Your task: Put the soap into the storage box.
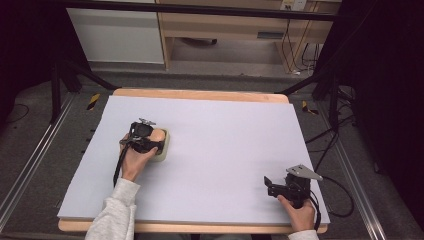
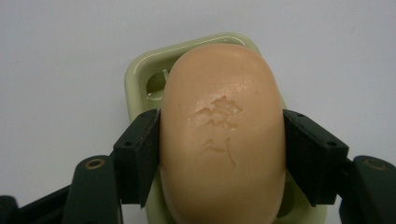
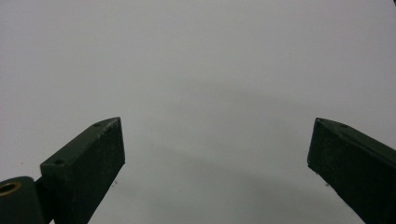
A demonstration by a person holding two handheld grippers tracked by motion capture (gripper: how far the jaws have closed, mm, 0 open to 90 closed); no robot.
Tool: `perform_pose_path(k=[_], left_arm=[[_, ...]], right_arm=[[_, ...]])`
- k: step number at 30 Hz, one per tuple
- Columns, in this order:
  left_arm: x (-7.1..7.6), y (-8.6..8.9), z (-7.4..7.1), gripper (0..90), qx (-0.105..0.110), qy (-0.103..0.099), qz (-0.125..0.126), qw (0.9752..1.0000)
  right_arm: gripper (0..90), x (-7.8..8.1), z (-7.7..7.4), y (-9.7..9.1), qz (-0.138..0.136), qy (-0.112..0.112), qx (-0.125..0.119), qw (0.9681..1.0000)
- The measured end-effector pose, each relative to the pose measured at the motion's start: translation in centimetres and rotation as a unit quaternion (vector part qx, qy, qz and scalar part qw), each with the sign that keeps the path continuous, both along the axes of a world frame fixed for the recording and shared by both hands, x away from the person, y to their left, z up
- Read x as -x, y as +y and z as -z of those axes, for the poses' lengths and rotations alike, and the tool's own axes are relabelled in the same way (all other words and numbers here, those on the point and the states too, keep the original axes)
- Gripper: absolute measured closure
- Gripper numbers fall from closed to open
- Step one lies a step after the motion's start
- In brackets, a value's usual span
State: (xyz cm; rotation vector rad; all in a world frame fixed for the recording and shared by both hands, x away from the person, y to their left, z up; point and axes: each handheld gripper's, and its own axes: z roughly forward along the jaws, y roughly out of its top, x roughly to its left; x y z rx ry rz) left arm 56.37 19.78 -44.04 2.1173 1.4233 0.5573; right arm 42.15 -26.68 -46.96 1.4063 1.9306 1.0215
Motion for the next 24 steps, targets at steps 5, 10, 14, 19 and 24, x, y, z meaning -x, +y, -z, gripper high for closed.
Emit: perform_pose_path(k=[5,10,14,19,24], left_arm=[[-0.02,-0.10,0.19,31.9,-0.003,0.003,-0.001,1.0000],[-0.05,-0.09,0.26,31.8,-0.004,0.006,0.000,1.0000],[-0.03,-0.10,0.26,31.8,-0.005,0.006,0.000,1.0000],[-0.01,-0.08,0.30,31.7,-0.003,0.004,0.000,1.0000],[0.04,-0.16,0.33,31.5,-0.005,0.001,-0.001,1.0000]], right_arm=[[4.3,0.00,0.00,0.01,0.000,0.000,0.000,1.0000],[4.3,0.04,-0.04,0.04,0.001,0.003,-0.003,1.0000],[4.3,0.04,-0.04,0.03,0.001,0.002,-0.003,1.0000],[4.4,0.06,-0.06,0.06,0.000,0.003,-0.004,1.0000],[4.3,0.05,-0.06,0.03,0.000,0.002,-0.003,1.0000]])
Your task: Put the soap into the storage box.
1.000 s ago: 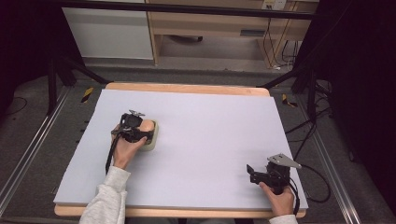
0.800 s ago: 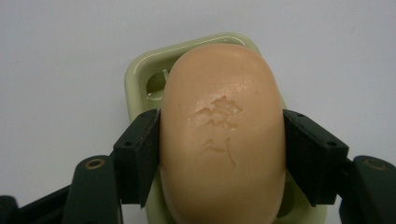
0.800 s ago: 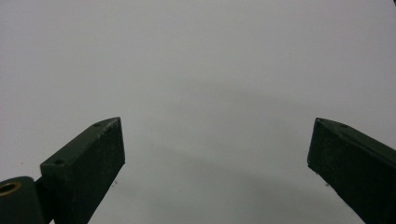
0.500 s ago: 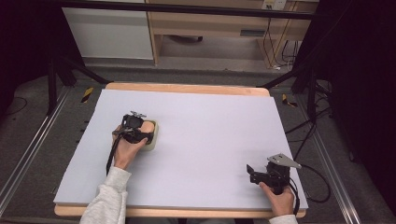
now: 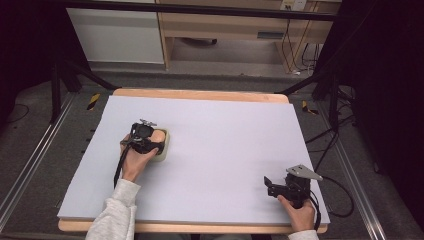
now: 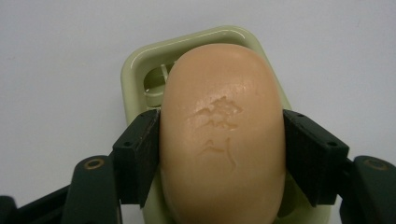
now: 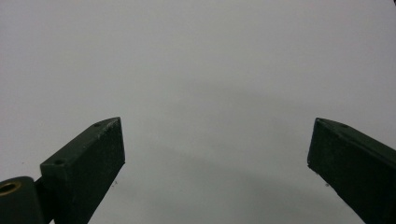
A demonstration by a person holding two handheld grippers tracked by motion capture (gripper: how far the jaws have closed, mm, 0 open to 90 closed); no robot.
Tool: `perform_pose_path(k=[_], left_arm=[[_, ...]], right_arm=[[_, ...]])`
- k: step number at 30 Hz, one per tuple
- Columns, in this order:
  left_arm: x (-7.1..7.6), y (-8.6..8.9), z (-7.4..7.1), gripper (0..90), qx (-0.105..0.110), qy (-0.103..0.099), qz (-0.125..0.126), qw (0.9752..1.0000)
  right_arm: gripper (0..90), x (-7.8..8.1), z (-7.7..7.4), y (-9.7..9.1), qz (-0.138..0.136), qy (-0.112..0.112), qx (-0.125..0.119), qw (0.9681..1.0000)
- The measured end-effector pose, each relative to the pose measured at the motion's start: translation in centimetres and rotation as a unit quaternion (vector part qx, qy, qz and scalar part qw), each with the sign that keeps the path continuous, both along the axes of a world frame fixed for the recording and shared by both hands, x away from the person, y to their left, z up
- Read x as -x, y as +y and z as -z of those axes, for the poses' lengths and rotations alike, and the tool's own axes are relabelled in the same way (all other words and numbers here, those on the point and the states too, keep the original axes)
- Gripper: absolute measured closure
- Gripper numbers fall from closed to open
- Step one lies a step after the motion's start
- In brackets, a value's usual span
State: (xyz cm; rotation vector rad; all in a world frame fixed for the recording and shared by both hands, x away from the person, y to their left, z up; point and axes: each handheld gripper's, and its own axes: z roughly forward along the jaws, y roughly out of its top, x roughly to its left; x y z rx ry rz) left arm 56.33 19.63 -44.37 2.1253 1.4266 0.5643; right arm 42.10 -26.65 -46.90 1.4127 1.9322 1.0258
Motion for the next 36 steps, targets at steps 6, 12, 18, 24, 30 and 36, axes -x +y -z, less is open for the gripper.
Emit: perform_pose_path(k=[6,12,18,24,30,36], left_arm=[[0.2,0.1,-0.2,30.0,0.005,-0.006,0.001,1.0000],[0.7,0.4,-1.0,29.5,0.017,-0.022,0.009,0.9996],[1.9,0.8,-2.3,27.3,0.042,-0.048,0.025,0.9977],[3.7,1.1,-2.9,24.9,0.056,-0.080,0.045,0.9942],[5.5,1.8,-2.8,23.9,0.079,-0.106,0.054,0.9898],[6.9,1.8,-2.5,21.3,0.088,-0.119,0.067,0.9867]], right_arm=[[4.3,0.0,0.0,-0.1,0.002,-0.003,0.001,1.0000],[4.3,0.1,-0.1,-0.1,0.001,-0.004,0.002,1.0000],[4.3,0.1,-0.1,-0.2,0.005,-0.005,-0.002,1.0000],[4.2,0.1,0.0,-0.5,0.008,-0.004,-0.003,1.0000],[4.1,0.2,-0.1,-0.5,0.010,-0.003,-0.007,0.9999],[4.1,0.4,-0.1,-0.7,0.014,-0.001,-0.008,0.9999]])
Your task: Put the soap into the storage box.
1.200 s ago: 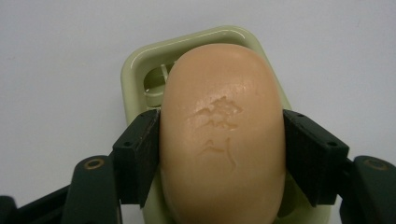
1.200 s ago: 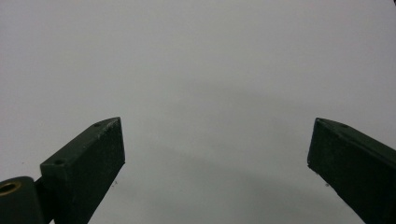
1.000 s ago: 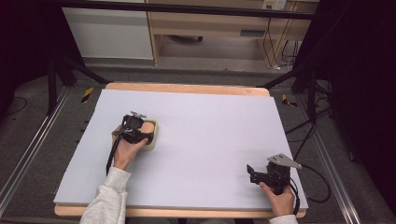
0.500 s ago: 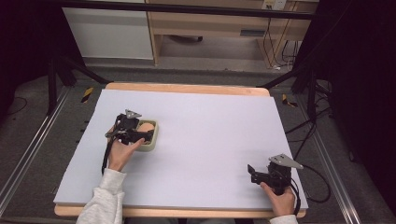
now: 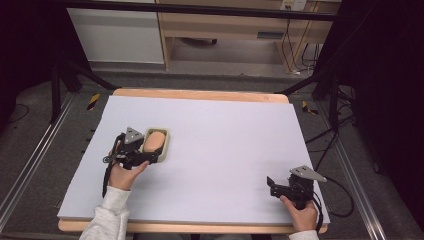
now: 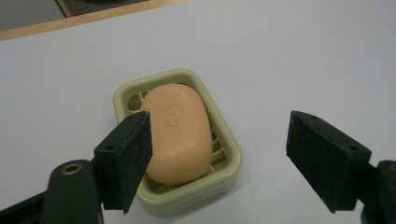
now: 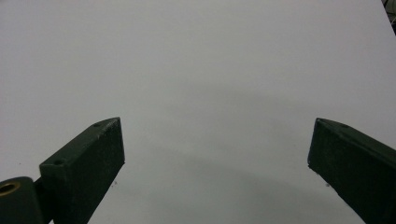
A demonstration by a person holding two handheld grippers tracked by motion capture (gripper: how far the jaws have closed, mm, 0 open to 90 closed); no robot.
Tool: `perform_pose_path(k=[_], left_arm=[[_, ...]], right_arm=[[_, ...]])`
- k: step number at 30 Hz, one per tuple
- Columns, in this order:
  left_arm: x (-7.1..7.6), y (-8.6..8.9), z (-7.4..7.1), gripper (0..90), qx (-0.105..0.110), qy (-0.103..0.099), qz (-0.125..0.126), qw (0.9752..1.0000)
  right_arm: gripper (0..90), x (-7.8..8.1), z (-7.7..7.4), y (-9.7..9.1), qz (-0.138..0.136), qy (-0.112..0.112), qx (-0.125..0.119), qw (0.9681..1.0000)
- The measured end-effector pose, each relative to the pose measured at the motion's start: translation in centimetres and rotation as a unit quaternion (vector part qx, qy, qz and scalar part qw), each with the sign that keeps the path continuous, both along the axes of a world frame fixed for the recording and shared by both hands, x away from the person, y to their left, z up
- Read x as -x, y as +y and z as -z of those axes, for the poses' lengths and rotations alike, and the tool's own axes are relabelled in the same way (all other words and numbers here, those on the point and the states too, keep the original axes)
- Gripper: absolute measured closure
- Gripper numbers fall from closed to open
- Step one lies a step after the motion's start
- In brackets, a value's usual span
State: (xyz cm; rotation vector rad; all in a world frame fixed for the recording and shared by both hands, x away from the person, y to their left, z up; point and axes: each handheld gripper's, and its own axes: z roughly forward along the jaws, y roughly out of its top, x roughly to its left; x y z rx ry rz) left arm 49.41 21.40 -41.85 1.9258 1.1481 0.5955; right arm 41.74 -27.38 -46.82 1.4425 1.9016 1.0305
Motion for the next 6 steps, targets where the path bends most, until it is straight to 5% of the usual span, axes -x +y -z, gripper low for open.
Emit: perform_pose_path(k=[6], left_arm=[[1.5,0.3,0.4,19.3,-0.006,-0.009,-0.002,0.9999]], right_arm=[[4.1,0.1,0.0,-0.2,0.004,0.001,0.000,1.0000]])
